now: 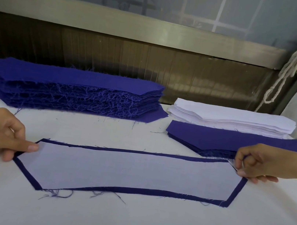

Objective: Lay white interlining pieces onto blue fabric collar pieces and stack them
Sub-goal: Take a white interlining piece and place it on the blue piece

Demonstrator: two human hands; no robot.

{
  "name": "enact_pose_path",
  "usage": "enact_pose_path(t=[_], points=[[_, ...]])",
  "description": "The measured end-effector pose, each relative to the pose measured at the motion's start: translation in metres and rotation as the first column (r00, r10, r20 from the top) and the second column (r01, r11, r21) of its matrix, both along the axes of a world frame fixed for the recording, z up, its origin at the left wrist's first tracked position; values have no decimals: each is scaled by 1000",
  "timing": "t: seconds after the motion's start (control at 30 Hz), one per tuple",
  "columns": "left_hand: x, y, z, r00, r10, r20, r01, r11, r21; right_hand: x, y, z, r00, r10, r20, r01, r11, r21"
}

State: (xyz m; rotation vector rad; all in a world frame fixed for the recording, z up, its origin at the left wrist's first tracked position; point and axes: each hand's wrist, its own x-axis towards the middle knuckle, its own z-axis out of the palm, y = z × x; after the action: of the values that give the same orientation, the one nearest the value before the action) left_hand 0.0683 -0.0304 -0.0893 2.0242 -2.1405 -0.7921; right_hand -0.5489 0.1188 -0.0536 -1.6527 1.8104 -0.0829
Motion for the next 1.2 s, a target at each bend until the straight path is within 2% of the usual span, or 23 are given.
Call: enact_pose_path(t=[0.17, 0.3, 0.4, 0.47, 0.6, 0.73, 0.83, 1.03, 1.1, 1.2], points=[[-50, 25, 29, 996, -75, -53, 71, 996, -60, -7, -1, 9, 999, 1, 43, -1, 1000, 6], [-107, 36, 47, 976, -218, -18, 212, 963, -165, -20, -8, 23, 971, -161, 178, 190, 968, -162], [-158, 32, 53, 942, -334, -33, 305, 894, -327, -33, -19, 31, 927, -313, 207, 363, 887, -285], [-196, 29, 53, 906, -420, -53, 360, 831, -425, -43, -26, 35, 896, -424, 131, 440, 813, -381], [-269, 18, 48, 814, -578, -55, 474, 717, -511, -72, -42, 33, 819, -566, 93, 509, 643, -573], [-332, 4, 47, 753, -658, -24, 524, 621, -583, -101, -51, 26, 760, -646, 65, 513, 535, -671], [-369, -9, 45, 744, -665, 60, 547, 555, -627, -118, -58, 12, 700, -714, 15, 491, 466, -736], [-420, -41, 41, 780, -574, 249, 573, 494, -654, -150, -76, 0, 593, -805, -18, 509, 391, -767], [-428, -50, 39, 787, -547, 284, 576, 488, -655, -158, -82, -2, 586, -809, -43, 492, 398, -774], [-435, -57, 37, 791, -519, 323, 587, 495, -640, -166, -91, -4, 605, -786, -131, 438, 466, -769]])
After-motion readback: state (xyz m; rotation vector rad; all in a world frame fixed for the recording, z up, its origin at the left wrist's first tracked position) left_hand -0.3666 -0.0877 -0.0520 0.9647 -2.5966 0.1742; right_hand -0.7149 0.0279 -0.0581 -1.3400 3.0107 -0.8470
